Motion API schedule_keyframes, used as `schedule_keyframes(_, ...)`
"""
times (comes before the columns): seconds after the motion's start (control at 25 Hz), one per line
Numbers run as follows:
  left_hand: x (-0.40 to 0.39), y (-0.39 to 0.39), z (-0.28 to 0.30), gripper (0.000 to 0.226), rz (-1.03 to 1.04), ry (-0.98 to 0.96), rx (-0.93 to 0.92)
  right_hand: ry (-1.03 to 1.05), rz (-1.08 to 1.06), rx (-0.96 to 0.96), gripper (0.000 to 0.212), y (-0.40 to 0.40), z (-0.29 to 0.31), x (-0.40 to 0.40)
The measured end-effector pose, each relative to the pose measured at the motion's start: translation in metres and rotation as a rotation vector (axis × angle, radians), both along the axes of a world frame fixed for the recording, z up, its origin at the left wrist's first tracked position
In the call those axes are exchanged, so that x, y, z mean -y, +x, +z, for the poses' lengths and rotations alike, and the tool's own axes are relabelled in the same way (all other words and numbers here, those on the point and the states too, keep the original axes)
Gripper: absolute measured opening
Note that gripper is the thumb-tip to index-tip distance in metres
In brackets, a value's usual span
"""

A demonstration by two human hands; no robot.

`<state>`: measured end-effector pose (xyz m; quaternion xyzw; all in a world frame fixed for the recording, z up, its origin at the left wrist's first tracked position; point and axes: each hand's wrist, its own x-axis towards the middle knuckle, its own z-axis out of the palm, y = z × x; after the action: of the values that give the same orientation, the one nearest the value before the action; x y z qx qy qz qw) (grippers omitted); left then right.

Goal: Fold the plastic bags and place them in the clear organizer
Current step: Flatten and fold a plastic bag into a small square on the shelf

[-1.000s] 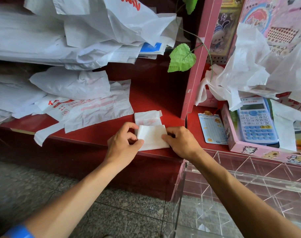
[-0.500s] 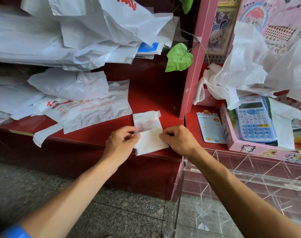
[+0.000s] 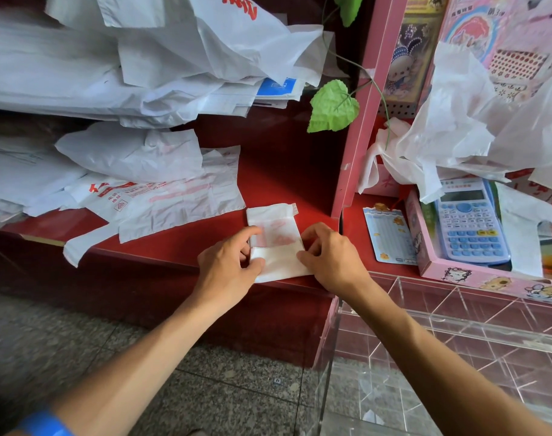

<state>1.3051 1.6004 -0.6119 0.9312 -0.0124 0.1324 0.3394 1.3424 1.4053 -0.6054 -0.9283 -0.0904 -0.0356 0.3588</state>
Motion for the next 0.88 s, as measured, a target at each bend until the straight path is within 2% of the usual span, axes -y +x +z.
schedule_keyframes(0.04,-0.002,0.0,-0.003,0.043,-0.03,0.049,0.034,-0.02,0.009,0.031,0.024,-0.002,-0.001,-0.001)
schedule_keyframes(0.12,-0.007,0.001,-0.006,0.029,-0.098,0.193,0.147,-0.079,0.056,0.142,0.027,-0.004,-0.004,-0.001)
schedule_keyframes(0.24,-0.011,0.001,-0.007,0.02,-0.256,0.362,0.294,-0.3,0.153,0.262,0.022,-0.007,-0.008,0.0)
schedule_keyframes(0.32,-0.013,-0.001,-0.005,0.025,-0.298,0.362,0.271,-0.511,0.172,0.341,0.02,-0.011,-0.011,0.0)
schedule_keyframes(0.4,-0.02,-0.004,-0.003,0.04,-0.301,0.304,0.141,-0.607,0.152,0.345,0.021,-0.014,-0.01,0.002)
schedule_keyframes(0.44,-0.025,-0.005,-0.002,0.051,-0.323,0.296,0.053,-0.624,0.16,0.294,0.028,-0.014,-0.008,0.004)
schedule_keyframes(0.52,-0.03,-0.008,-0.002,0.066,-0.375,0.346,-0.041,-0.676,0.234,0.171,0.059,-0.016,0.0,0.009)
schedule_keyframes(0.6,-0.031,-0.008,-0.006,0.059,-0.346,0.336,0.019,-0.703,0.319,0.113,0.078,-0.017,0.007,0.016)
schedule_keyframes(0.68,-0.03,-0.008,-0.007,0.039,-0.279,0.239,0.066,-0.631,0.364,0.112,0.072,-0.017,0.007,0.021)
schedule_keyframes(0.8,-0.029,-0.007,0.001,0.01,-0.219,0.046,0.022,-0.303,0.319,0.119,0.052,-0.014,0.004,0.024)
schedule_keyframes(0.88,-0.028,-0.007,0.007,0.012,-0.176,-0.037,-0.014,-0.102,0.278,0.041,0.044,-0.011,0.006,0.024)
